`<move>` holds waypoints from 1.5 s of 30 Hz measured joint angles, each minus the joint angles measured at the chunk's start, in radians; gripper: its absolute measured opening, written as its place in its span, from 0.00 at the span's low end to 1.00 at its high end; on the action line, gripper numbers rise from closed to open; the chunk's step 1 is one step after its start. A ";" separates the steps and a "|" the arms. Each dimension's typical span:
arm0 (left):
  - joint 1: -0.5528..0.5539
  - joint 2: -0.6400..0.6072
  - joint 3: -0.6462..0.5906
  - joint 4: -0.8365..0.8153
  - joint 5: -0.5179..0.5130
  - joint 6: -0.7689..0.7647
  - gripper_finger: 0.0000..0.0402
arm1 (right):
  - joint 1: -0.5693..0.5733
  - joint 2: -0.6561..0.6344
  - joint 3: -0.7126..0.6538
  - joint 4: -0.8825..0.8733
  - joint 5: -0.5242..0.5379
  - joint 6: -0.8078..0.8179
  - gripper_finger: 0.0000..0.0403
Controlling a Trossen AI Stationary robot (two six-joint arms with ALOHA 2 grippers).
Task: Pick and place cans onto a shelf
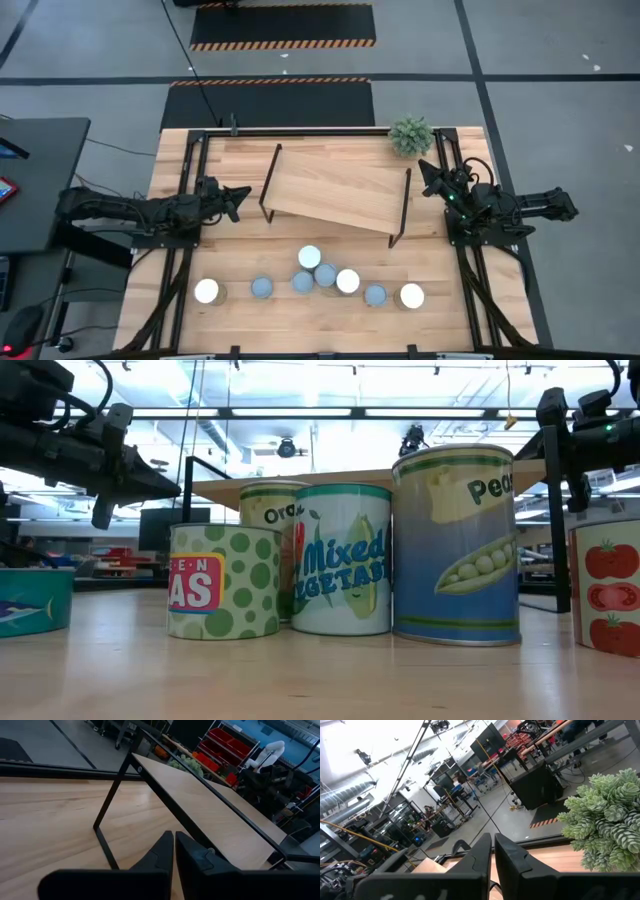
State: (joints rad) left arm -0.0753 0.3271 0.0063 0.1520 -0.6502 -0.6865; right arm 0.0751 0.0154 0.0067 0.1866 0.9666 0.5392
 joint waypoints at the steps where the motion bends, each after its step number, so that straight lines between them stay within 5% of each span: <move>1: 0.000 0.000 0.000 0.000 0.000 0.000 0.06 | 0.000 0.000 0.000 0.000 0.000 0.000 0.07; 32: 0.000 0.000 0.000 0.023 -0.044 -0.011 0.06 | 0.000 0.000 0.000 0.000 0.000 0.000 0.07; 45: 0.000 0.000 0.000 0.309 -0.071 -0.131 0.06 | 0.000 0.000 0.000 0.155 0.006 0.025 0.07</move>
State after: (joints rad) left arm -0.0753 0.3267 0.0064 0.4607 -0.7212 -0.8172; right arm 0.0748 0.0151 0.0065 0.3419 0.9729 0.5645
